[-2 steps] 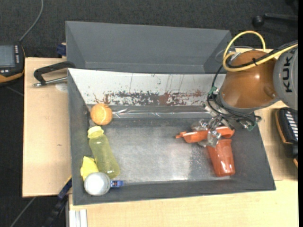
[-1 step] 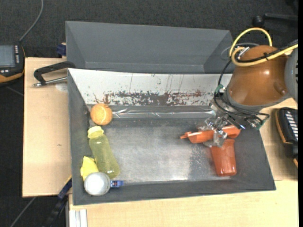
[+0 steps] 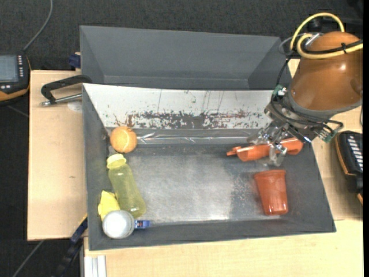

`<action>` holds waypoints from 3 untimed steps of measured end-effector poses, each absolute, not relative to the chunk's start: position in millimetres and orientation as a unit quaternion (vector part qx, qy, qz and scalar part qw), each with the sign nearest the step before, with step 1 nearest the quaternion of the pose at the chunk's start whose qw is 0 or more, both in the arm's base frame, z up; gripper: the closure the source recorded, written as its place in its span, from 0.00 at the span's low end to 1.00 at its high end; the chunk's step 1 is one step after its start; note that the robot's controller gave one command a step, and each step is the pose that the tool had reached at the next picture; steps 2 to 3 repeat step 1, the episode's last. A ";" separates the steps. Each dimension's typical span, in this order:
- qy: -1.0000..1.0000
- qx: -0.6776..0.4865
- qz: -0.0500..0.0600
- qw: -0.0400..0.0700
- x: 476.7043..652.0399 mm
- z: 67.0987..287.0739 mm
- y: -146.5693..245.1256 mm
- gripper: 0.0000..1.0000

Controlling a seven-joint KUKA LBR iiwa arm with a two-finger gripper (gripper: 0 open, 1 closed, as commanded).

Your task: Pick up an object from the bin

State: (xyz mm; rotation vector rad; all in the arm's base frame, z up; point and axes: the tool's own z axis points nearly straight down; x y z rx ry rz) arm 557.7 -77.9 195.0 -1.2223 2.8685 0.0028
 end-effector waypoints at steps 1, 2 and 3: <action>0.912 -0.411 0.003 0.009 559.3 240.3 -79.0 1.00; 0.912 -0.411 0.003 0.009 559.3 240.3 -79.0 1.00; 0.912 -0.411 0.003 0.009 559.3 240.3 -79.0 1.00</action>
Offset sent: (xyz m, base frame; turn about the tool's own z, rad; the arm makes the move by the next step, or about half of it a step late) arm 0.0277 -0.0061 0.1360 -0.0145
